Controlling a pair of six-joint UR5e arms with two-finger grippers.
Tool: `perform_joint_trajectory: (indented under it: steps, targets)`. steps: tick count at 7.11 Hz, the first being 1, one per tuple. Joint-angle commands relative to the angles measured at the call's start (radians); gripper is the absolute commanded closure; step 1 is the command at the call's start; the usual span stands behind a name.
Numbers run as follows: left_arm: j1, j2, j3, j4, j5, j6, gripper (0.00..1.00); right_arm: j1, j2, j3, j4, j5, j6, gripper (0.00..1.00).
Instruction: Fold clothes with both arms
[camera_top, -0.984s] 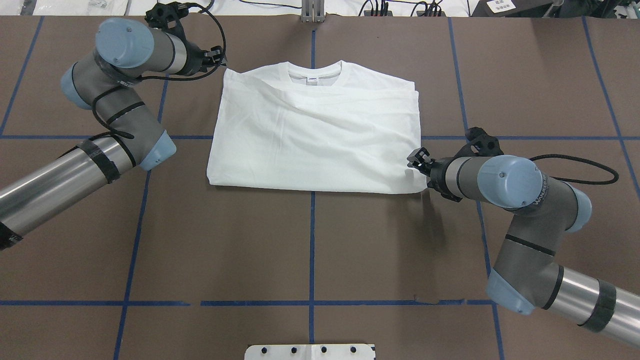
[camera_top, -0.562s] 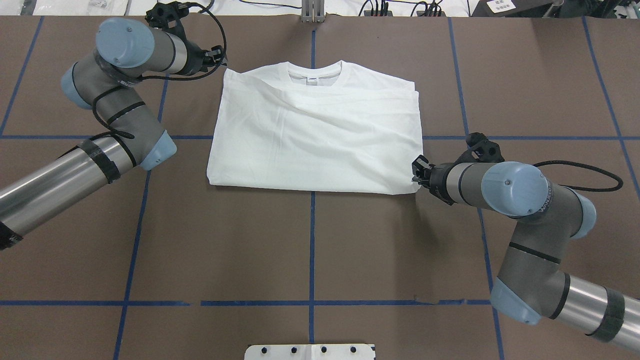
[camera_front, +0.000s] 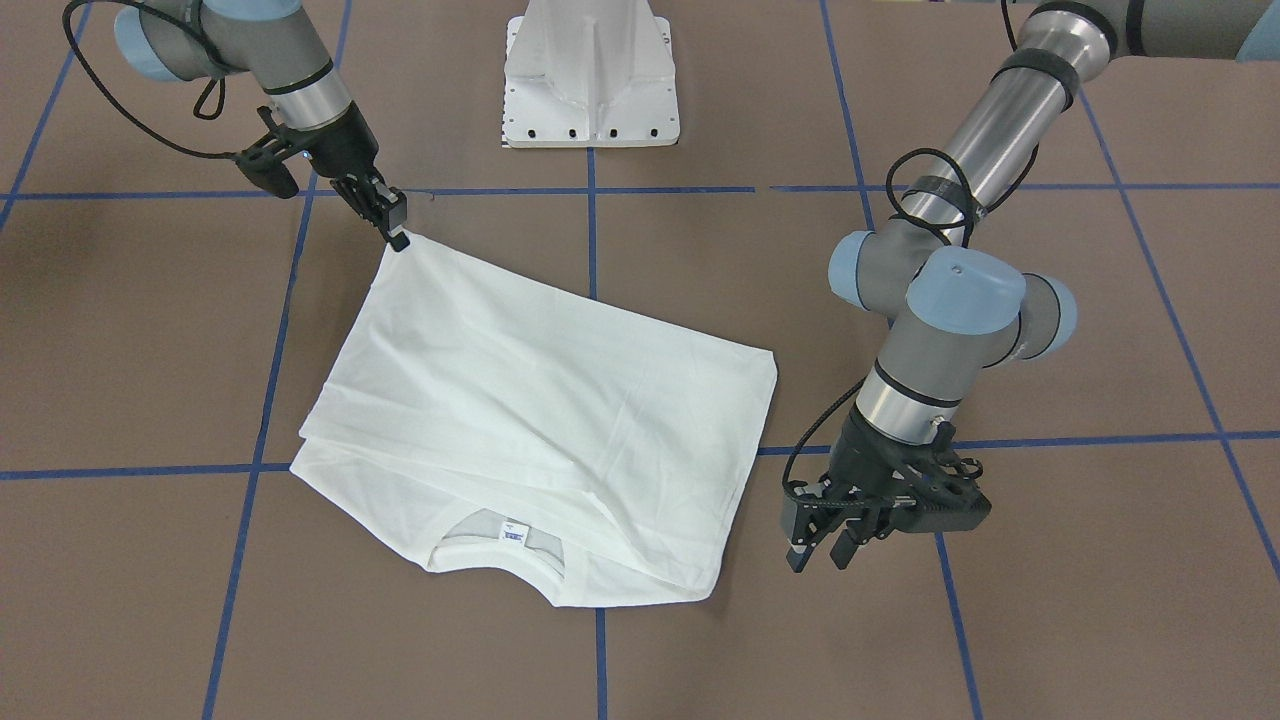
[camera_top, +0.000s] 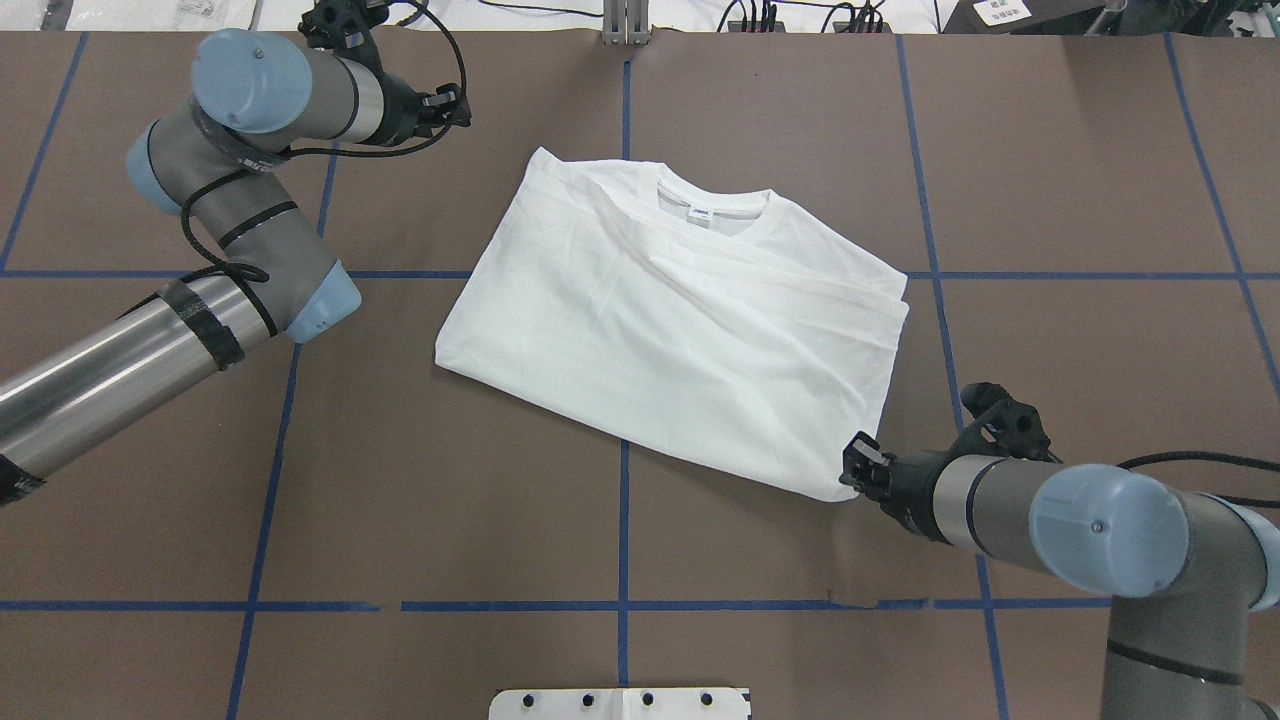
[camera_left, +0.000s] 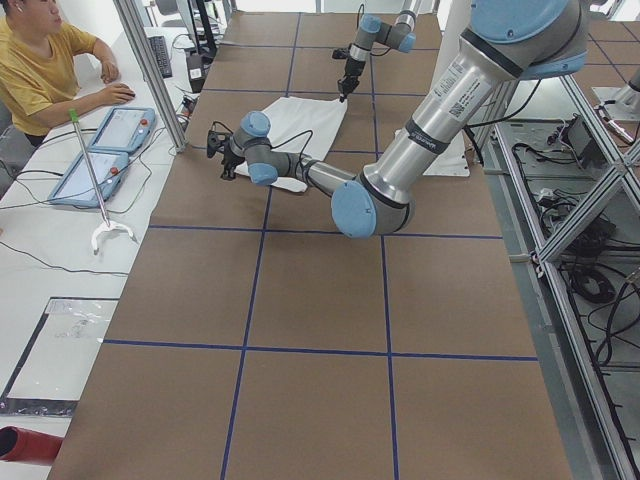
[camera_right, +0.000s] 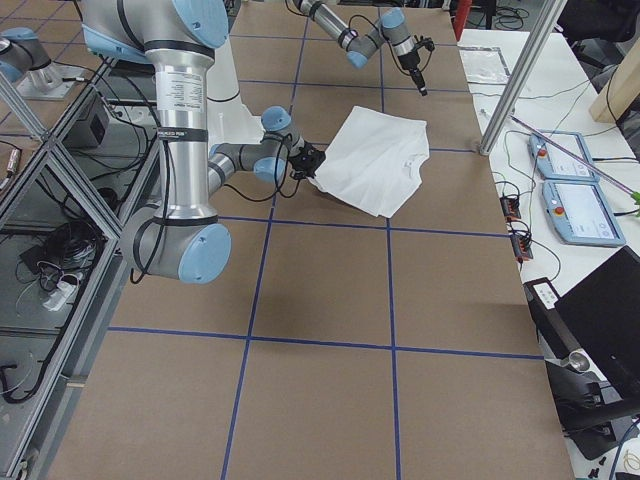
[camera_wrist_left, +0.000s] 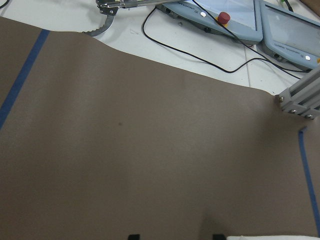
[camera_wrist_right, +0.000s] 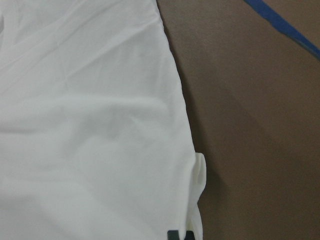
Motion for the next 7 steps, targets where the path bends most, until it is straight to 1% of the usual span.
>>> perform_joint_trajectory:
  steps: [1, 2, 3, 4, 5, 6, 7]
  targets:
    - [0.068, 0.056, -0.160, -0.003, -0.157, -0.164, 0.42, -0.201, -0.013, 0.211, -0.368, 0.027, 0.010, 1.00]
    - [0.108, 0.108, -0.250, 0.002, -0.179, -0.256, 0.42, -0.278, -0.022, 0.213, -0.375, 0.062, 0.011, 0.99]
    - [0.186, 0.167, -0.373, 0.023, -0.187, -0.365, 0.38, -0.319, -0.024, 0.227, -0.374, 0.057, 0.021, 0.01]
    - [0.231, 0.227, -0.455, 0.081, -0.188, -0.399, 0.26, -0.318, -0.025, 0.276, -0.374, 0.052, 0.056, 0.00]
    - [0.248, 0.269, -0.475, 0.113, -0.187, -0.421, 0.17, -0.247, -0.015, 0.308, -0.374, 0.052, 0.064, 0.00]
    - [0.275, 0.275, -0.456, 0.121, -0.184, -0.445, 0.15, -0.137, 0.019, 0.305, -0.374, 0.055, 0.064, 0.00]
    - [0.300, 0.281, -0.454, 0.135, -0.178, -0.464, 0.14, -0.011, 0.112, 0.242, -0.375, 0.057, 0.058, 0.00]
